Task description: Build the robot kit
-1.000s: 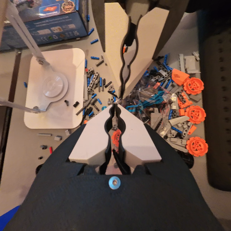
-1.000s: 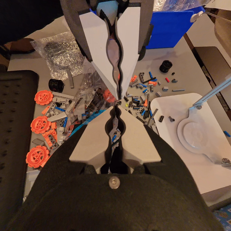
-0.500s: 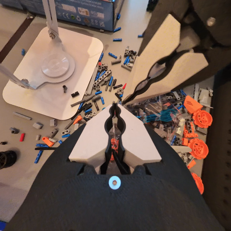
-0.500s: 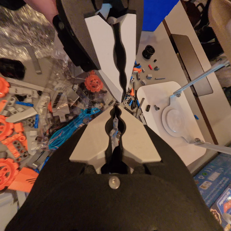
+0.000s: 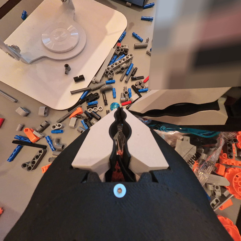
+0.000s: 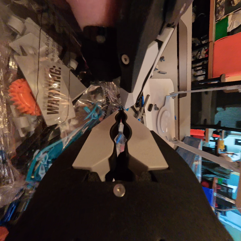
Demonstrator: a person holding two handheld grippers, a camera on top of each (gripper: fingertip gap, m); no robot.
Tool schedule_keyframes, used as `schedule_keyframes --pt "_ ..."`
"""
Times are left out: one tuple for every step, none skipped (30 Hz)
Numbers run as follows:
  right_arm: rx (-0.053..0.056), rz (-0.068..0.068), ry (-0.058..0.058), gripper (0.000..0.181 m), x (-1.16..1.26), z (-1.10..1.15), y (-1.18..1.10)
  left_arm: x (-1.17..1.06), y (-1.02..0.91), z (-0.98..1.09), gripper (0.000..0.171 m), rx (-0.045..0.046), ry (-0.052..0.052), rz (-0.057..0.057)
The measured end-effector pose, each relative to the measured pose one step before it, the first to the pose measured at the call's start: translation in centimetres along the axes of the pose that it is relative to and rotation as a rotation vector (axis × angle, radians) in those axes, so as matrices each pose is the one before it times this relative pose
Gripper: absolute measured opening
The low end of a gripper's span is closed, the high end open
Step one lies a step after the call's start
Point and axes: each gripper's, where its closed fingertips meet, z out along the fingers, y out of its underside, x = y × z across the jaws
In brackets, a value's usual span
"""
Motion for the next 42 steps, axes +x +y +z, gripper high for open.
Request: schedule_keyframes --pt "-0.0078 -0.0212 0.0225 0.000 0.049 -0.084 0.022 0.031 -0.080 0.000 0.000 0.01121 0.0007 -0.0046" --pt "-0.0063 -0.0147 0.0111 0.000 0.011 -0.099 0.051 0.058 -0.079 0.014 0.000 0.00719 0.0012 -0.0054" --pt "-0.0055 -0.0084 0.0092 0.000 -0.028 -0.094 0.039 0.119 -0.030 0.027 0.000 0.00162 0.0005 0.0019" --pt "-0.0013 -0.0111 0.0141 0.000 0.013 -0.056 -0.027 0.021 -0.037 -0.010 0.000 0.00536 -0.0028 0.0058" --pt "-0.0059 -0.0118 0.0082 0.000 0.035 -0.030 0.021 -0.039 -0.031 -0.019 0.000 0.00417 0.0015 -0.0044" --pt "-0.0064 -0.0071 0.0111 0.000 0.016 -0.029 0.013 0.003 -0.026 0.004 0.000 0.00053 0.0020 -0.0063" --pt "0.0070 -0.0037 0.0054 0.000 -0.009 -0.072 -0.105 -0.120 0.002 -0.002 0.000 0.00311 -0.0186 0.0063" --pt "0.0905 0.0011 -0.0313 0.000 -0.598 -0.876 -1.656 -1.110 0.314 0.003 0.000 -0.01633 -0.0825 0.0087" --pt "0.0422 -0.0159 -0.0054 0.000 -0.809 -0.904 -1.730 -1.068 -0.230 -0.024 0.000 0.02125 -0.0296 -0.0141" --pt "0.0063 -0.0374 0.0143 0.000 -0.784 -0.056 -0.727 -0.396 0.084 0.054 0.000 -0.00602 0.0138 -0.0332" --pt "0.0062 0.0169 -0.0201 0.000 -0.042 0.022 0.195 0.565 0.207 0.231 0.000 -0.01780 0.0075 0.0229" --pt "0.0040 0.0525 -0.0275 0.000 0.329 -0.091 0.682 0.778 0.206 0.306 0.000 -0.01185 -0.0049 0.0468" --pt "-0.0097 0.0121 -0.0027 0.000 0.238 -0.158 0.657 0.381 -0.099 0.038 0.000 0.00667 0.0053 0.0093" --pt "0.0116 0.0038 -0.0121 0.000 -0.280 -0.305 -0.059 -0.136 -0.137 -0.077 0.000 0.01430 0.0100 -0.0234" --pt "0.0140 -0.0128 -0.0083 0.000 -0.347 -0.249 -0.237 -0.215 -0.055 -0.050 0.000 0.00671 -0.0086 0.0038" --pt "0.0050 -0.0057 -0.0027 0.000 -0.070 -0.167 -0.018 0.047 0.059 0.048 0.000 -0.00523 -0.0059 0.0167" --pt "0.0150 0.0195 -0.0089 0.000 0.254 -0.337 0.021 0.075 -0.015 -0.036 0.000 -0.00203 0.0008 0.0056" --pt "0.0331 0.0278 -0.0122 0.000 0.435 -0.597 -0.168 0.102 -0.174 -0.161 0.000 0.00972 0.0042 0.0064" --pt "0.0251 0.0377 -0.0089 0.000 0.398 -0.564 -0.020 0.085 -0.203 -0.194 0.000 0.01551 0.0082 -0.0082" --pt "0.0070 0.0390 -0.0143 0.000 0.185 -0.314 0.346 -0.064 -0.097 -0.151 0.000 0.01162 0.0055 -0.0175" --pt "0.0028 0.0202 -0.0023 0.000 0.292 -0.309 0.458 -0.222 -0.158 -0.219 0.000 0.01327 -0.0085 -0.0023" --pt "0.0277 0.0381 -0.0201 0.000 0.098 -0.435 -0.041 -0.107 -0.237 -0.267 0.000 0.01079 -0.0038 0.0032" --pt "0.0420 0.0448 -0.0380 0.000 -0.210 -0.461 -0.342 -0.029 -0.390 -0.248 0.000 0.01661 0.0044 -0.0076" --pt "0.0067 0.0209 -0.0058 0.000 0.124 -0.348 0.149 -0.248 -0.243 -0.150 0.000 0.00895 -0.0085 -0.0022" --pt "-0.0019 0.0076 0.0069 0.000 0.269 -0.381 0.212 -0.252 0.026 -0.049 0.000 -0.00255 -0.0091 0.0051" --pt "0.0264 0.0355 -0.0172 0.000 -0.013 -0.407 -0.246 0.000 -0.041 -0.041 0.000 0.00686 0.0068 -0.0083" --pt "0.0217 0.0357 -0.0204 0.000 -0.152 -0.276 -0.153 0.057 -0.049 -0.027 0.000 0.00567 0.0052 -0.0095" --pt "-0.0057 0.0025 -0.0005 0.000 -0.072 -0.138 0.229 -0.124 -0.092 -0.075 0.000 0.00490 -0.0150 0.0084" --pt "-0.0012 0.0018 -0.0047 0.000 -0.187 -0.103 0.098 -0.044 -0.079 -0.043 0.000 0.00098 -0.0124 0.0122" --pt "0.0199 0.0251 -0.0218 0.000 -0.359 -0.185 -0.238 0.164 -0.042 0.035 0.000 0.00270 0.0074 -0.0006" --pt "0.0068 0.0121 -0.0014 0.000 -0.093 -0.193 -0.039 -0.076 -0.049 -0.016 0.000 0.00584 -0.0052 -0.0035" --pt "-0.0036 0.0122 0.0018 0.000 0.068 -0.156 0.219 -0.113 -0.025 -0.076 0.000 0.00415 -0.0055 -0.0008" --pt "0.0061 0.0138 -0.0029 0.000 0.024 -0.172 0.067 -0.032 -0.137 -0.119 0.000 0.01125 0.0026 -0.0100" --pt "0.0028 0.0128 0.0008 0.000 0.017 -0.163 0.025 -0.111 -0.183 -0.149 0.000 0.01236 -0.0059 -0.0046" --pt "0.0018 -0.0025 0.0058 0.000 -0.181 -0.213 -0.084 -0.058 -0.094 -0.094 0.000 0.00577 -0.0028 0.0006" --pt "0.0037 -0.0179 0.0149 0.000 -0.373 -0.236 -0.258 -0.005 -0.158 -0.130 0.000 0.01198 0.0019 -0.0102" --pt "-0.0107 -0.0163 0.0117 0.000 -0.452 0.064 0.095 -0.118 -0.266 -0.154 0.000 0.01882 -0.0032 -0.0144" --pt "-0.0205 -0.0179 0.0079 0.000 -0.362 0.158 0.350 0.078 -0.179 -0.044 0.000 0.01228 0.0107 -0.0143" --pt "-0.0040 -0.0101 0.0078 0.000 -0.066 -0.042 0.046 0.019 -0.026 -0.033 0.000 0.00097 -0.0028 0.0082" --pt "0.0091 0.0011 0.0055 0.000 0.137 -0.181 -0.175 -0.082 -0.065 -0.043 0.000 0.00454 -0.0168 0.0202" --pt "0.0078 0.0093 0.0046 0.000 0.112 -0.236 -0.166 -0.008 -0.077 -0.034 0.000 0.00868 -0.0037 0.0025" --pt "0.0039 0.0003 0.0007 0.000 -0.192 -0.158 -0.075 -0.183 0.015 -0.014 0.000 0.00441 -0.0048 -0.0137"
